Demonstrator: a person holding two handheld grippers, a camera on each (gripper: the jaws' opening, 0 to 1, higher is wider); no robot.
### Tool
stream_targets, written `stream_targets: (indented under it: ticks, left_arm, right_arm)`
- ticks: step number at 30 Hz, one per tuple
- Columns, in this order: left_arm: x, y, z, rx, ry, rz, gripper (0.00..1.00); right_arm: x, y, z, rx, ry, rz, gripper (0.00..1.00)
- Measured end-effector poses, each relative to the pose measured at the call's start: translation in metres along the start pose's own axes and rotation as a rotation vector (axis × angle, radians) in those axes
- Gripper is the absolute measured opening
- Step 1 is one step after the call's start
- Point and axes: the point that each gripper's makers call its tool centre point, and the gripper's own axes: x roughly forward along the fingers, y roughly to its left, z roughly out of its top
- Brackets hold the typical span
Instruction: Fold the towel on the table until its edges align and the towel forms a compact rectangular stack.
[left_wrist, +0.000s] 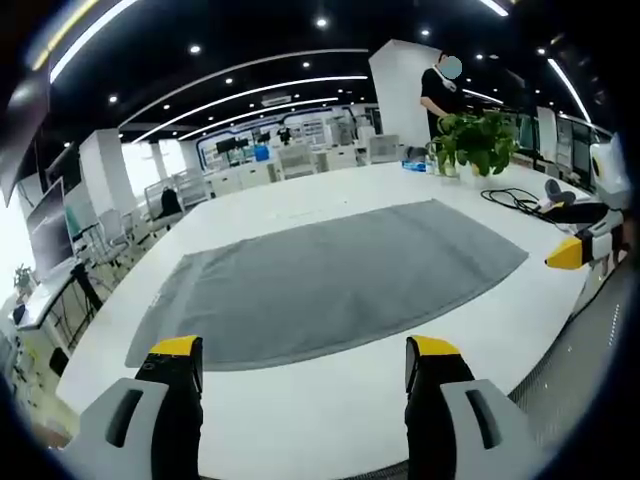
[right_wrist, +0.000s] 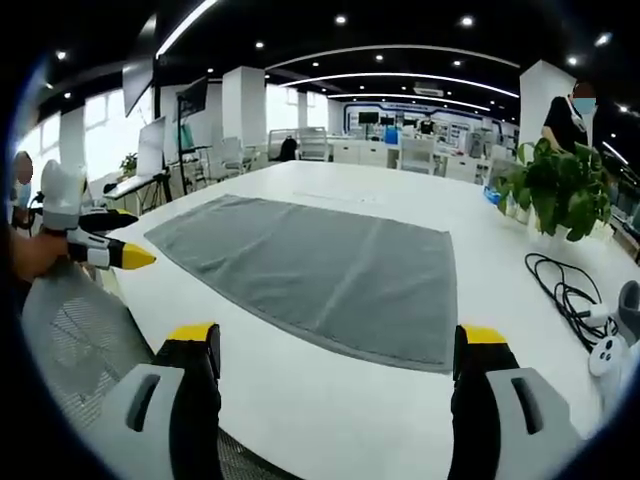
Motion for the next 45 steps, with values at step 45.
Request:
stream_targets:
  ticks: [45]
  left_arm:
    - [-0.0006,0.0021,0.0025,-0.009,-0.016,0.002,0.81]
  right_arm:
    - [-0.0004,-0.0028,-0.0019,0.009,0.014,-0.014,0.96]
